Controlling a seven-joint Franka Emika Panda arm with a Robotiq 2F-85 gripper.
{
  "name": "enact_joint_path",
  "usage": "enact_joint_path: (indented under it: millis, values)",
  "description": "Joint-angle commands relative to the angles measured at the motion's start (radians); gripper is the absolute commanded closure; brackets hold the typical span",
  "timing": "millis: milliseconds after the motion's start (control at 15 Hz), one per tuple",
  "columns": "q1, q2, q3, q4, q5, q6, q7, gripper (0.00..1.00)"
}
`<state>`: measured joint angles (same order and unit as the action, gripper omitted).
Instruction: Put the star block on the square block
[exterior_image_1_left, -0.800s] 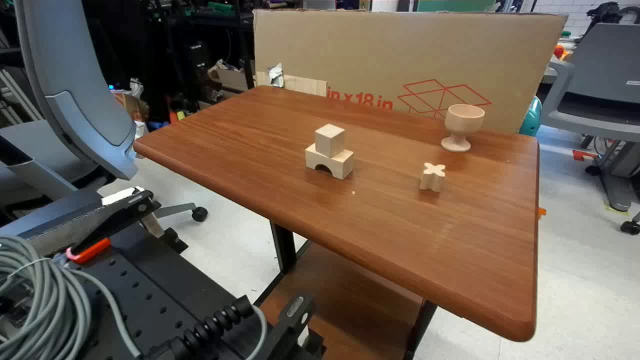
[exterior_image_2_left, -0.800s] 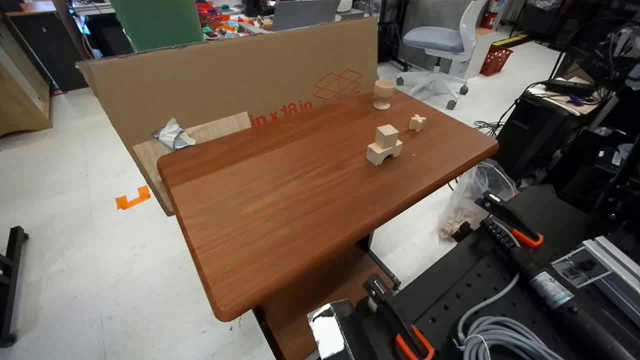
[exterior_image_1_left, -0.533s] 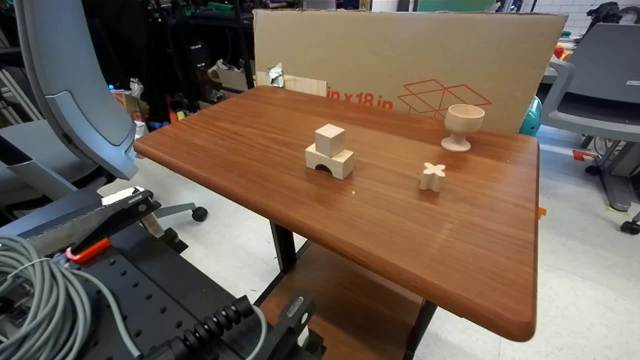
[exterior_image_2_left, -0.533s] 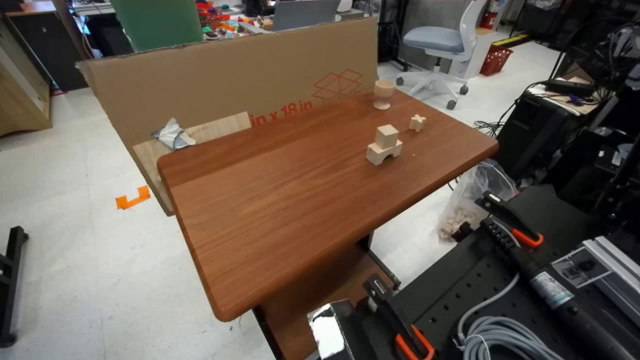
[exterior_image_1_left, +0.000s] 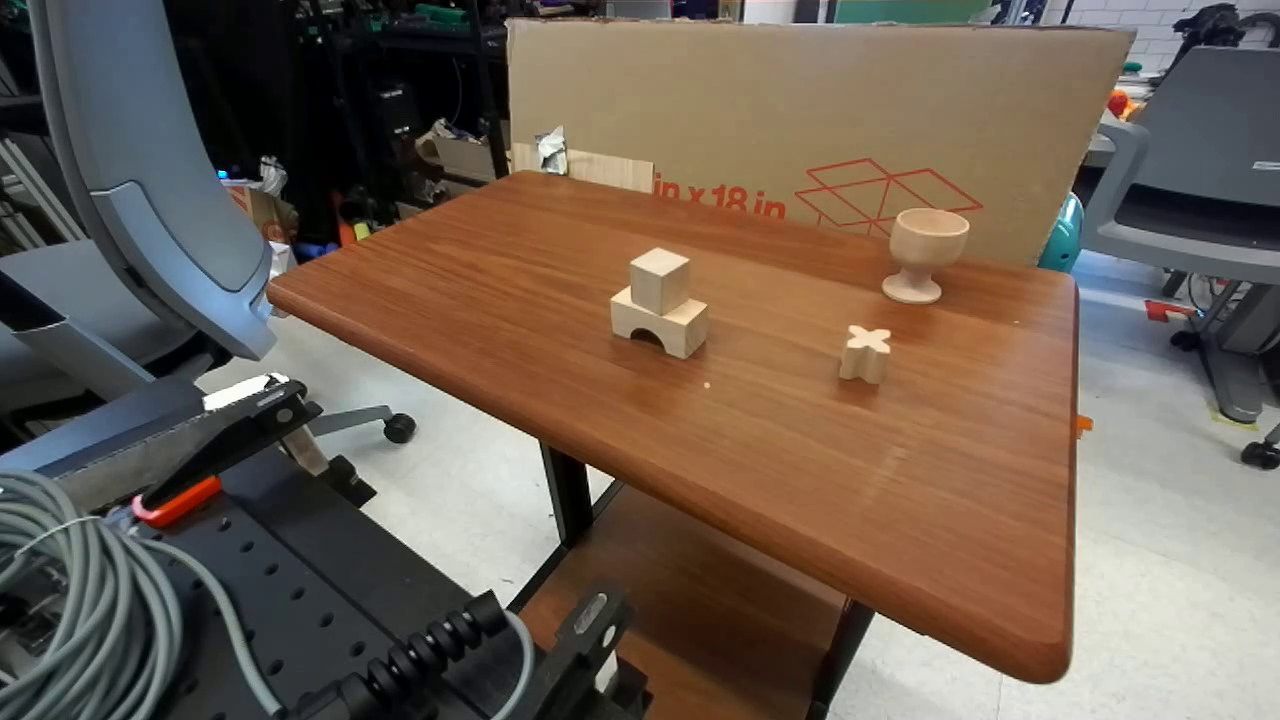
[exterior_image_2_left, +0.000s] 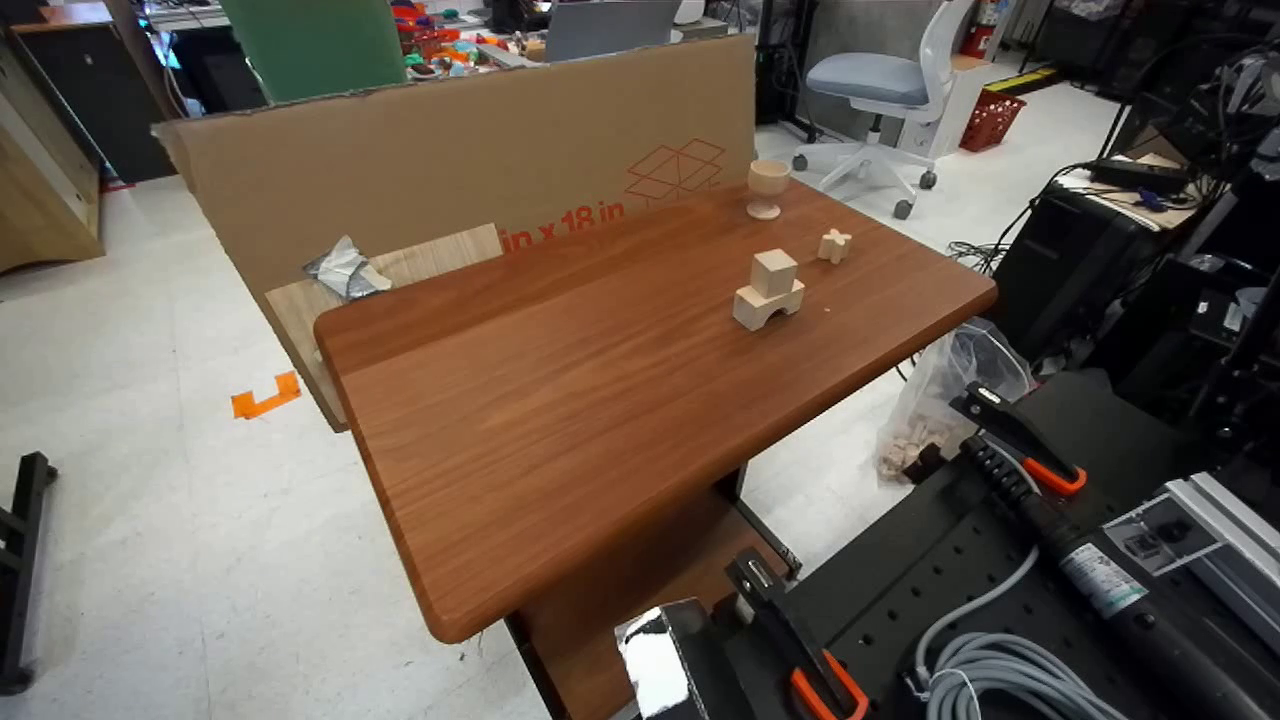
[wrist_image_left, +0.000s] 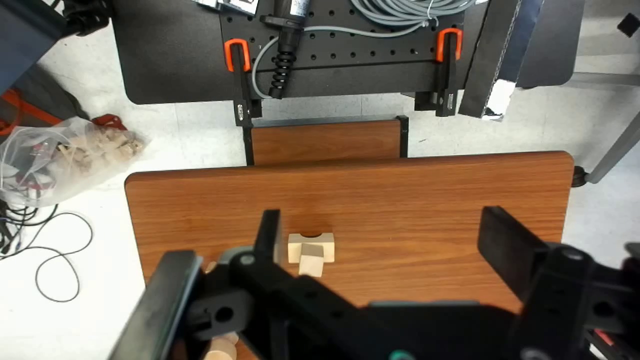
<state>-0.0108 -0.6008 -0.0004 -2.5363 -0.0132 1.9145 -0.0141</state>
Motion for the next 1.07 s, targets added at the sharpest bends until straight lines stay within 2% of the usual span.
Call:
enact_joint_path:
  millis: [0, 533, 1000]
  values:
    - [0.003, 0.0, -0.002, 0.002, -0.001, -0.002, 0.001, 0.0]
    - [0.002, 0.011, -0.004, 0.003, 0.0, 0.003, 0.001, 0.0]
    - [-0.03, 0.196, -0.054, 0.041, -0.031, 0.159, -0.048, 0.0]
